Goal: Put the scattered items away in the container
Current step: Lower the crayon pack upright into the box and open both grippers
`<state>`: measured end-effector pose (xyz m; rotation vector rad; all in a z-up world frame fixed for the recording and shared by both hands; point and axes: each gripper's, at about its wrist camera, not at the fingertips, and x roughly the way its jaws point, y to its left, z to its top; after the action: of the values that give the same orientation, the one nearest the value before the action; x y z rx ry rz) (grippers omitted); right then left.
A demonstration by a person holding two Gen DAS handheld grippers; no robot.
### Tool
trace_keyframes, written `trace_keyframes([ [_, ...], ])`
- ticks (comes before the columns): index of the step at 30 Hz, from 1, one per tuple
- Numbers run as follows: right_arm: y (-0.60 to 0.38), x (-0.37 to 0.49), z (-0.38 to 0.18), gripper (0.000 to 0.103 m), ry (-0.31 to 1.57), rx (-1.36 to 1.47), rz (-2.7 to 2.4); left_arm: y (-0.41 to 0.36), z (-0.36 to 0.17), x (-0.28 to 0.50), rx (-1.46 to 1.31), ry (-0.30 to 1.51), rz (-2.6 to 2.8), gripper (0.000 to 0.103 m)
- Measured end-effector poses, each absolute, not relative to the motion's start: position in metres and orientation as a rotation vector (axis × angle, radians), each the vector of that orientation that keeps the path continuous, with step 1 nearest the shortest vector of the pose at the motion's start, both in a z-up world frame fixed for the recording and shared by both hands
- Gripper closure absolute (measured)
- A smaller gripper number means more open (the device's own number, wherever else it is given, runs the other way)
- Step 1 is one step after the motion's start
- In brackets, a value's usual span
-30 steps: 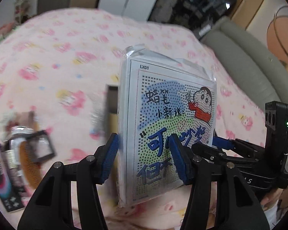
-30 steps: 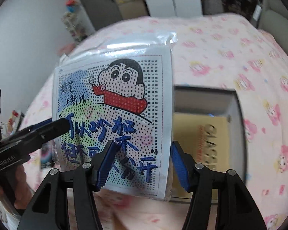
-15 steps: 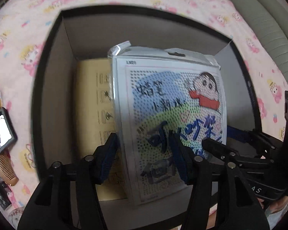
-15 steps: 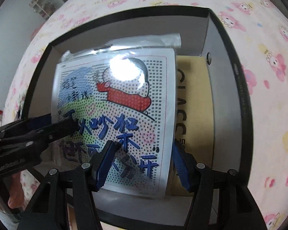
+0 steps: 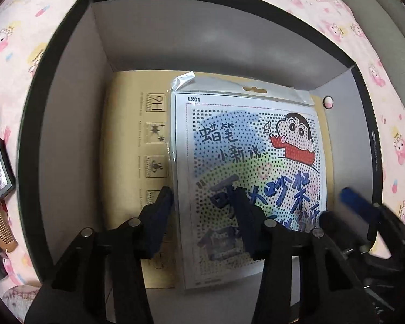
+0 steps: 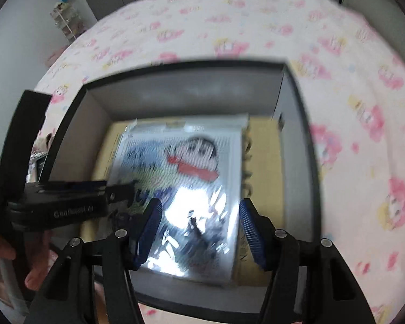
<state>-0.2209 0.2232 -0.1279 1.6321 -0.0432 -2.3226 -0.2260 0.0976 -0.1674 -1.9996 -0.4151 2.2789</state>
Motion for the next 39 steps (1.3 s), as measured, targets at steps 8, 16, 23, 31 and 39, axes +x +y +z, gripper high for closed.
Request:
trace_keyframes([
  [8, 0.218, -0.208, -0.127, 0.047, -0.064, 1.726, -2.262, 0.127, -0.165, -0.229, -1.94, -0.503, 2.126, 0.057],
  [16, 0.21, -0.214, -0.137, 0.048, -0.016, 1.723, -2.328, 0.136, -0.168, -0.236, -1.963, -0.599, 2.12, 0.059],
  [23, 0.21, -0.215, -0.154, 0.045, -0.18, 1.793, -2.152, 0.158, -0.16, -0.236, -1.943, -0.54, 2.089, 0.049],
  [31, 0.202, -0.217, -0.144, 0.048, -0.028, 1.74, -2.309, 0.103, -0.161, -0.252, -1.955, -0.554, 2.179, 0.056],
  [39, 0.208, -0.222, -0.147, 0.046, -0.067, 1.799, -2.244, 0.129, -0.157, -0.247, -1.988, -0.422, 2.169, 0.049],
])
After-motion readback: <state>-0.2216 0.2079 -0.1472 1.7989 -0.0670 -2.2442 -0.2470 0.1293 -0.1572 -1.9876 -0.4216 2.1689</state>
